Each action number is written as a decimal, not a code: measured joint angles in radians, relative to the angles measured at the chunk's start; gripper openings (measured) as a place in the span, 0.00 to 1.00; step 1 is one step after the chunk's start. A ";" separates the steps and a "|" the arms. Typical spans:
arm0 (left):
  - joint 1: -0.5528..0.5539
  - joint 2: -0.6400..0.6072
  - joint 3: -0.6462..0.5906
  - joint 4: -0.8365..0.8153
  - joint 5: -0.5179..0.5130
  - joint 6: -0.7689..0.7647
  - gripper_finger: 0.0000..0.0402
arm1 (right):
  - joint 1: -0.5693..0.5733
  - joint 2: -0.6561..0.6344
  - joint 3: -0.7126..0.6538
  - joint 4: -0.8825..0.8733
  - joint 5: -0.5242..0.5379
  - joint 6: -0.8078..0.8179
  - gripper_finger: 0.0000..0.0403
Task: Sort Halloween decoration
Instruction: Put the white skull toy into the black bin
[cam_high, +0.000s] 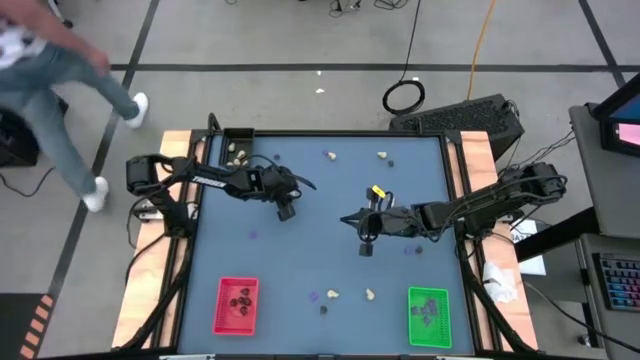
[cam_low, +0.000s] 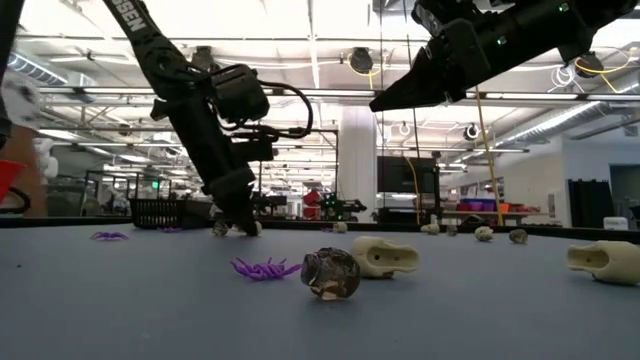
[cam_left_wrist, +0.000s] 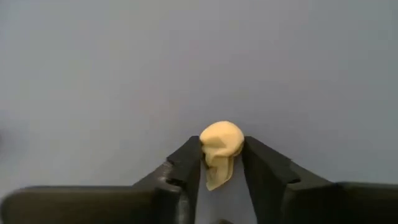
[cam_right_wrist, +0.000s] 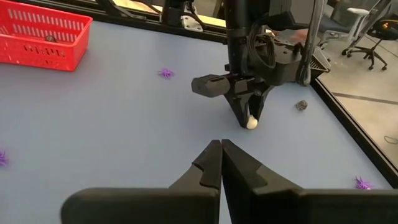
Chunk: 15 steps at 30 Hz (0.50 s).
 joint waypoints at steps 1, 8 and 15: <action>0.000 0.000 0.000 0.004 0.000 0.007 0.23 | 0.000 0.000 0.000 0.000 0.000 0.000 0.00; 0.001 -0.029 0.014 -0.015 -0.009 0.036 0.03 | 0.000 0.000 0.000 0.000 0.000 0.000 0.00; 0.032 -0.187 0.103 -0.305 -0.128 0.052 0.00 | 0.000 0.000 0.000 -0.004 0.000 0.004 0.00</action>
